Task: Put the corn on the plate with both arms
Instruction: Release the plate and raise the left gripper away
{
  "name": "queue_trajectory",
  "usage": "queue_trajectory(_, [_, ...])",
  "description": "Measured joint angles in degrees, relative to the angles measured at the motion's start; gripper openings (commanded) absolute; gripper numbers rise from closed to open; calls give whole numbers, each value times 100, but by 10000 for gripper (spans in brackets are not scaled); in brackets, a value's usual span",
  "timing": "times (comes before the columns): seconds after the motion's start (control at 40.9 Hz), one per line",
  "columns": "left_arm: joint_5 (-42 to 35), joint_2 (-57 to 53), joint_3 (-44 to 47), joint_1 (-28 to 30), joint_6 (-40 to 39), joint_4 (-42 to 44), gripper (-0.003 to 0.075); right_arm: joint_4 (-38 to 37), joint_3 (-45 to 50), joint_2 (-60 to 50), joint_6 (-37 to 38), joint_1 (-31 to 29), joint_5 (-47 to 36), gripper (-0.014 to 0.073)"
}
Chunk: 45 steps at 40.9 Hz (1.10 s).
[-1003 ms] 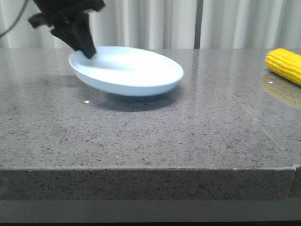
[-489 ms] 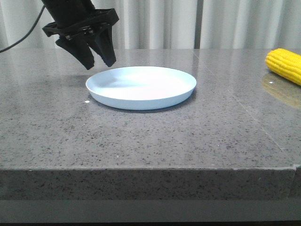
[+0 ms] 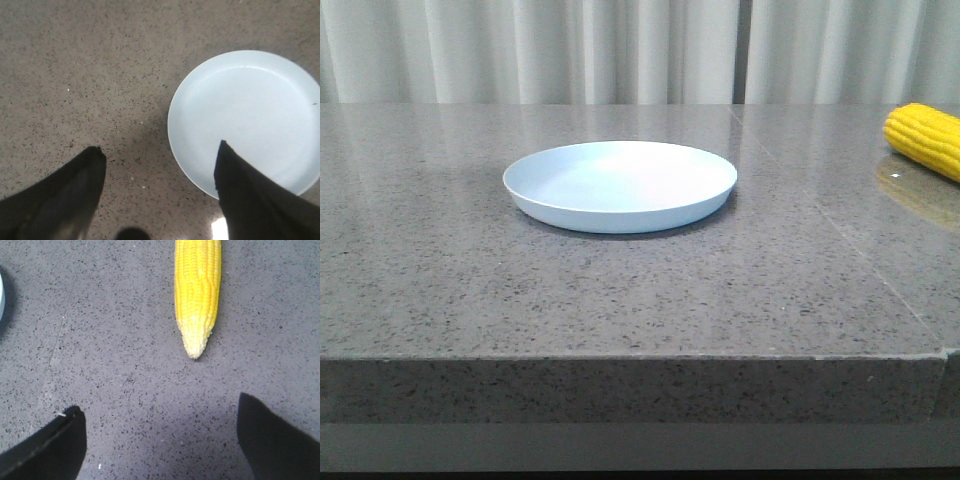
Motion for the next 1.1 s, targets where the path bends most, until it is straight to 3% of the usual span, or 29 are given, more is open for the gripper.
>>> queue_trajectory(0.562, [-1001, -4305, 4145, -326, -414, 31, 461, 0, 0, 0, 0, 0, -3, 634])
queue_trajectory(0.782, [-1037, -5222, 4894, -326, -414, 31, 461, 0, 0, 0, 0, 0, -3, 634])
queue_trajectory(1.1, [-1050, -5346, 4992, -326, -414, 31, 460, -12, -56, 19, 0, 0, 15, 634])
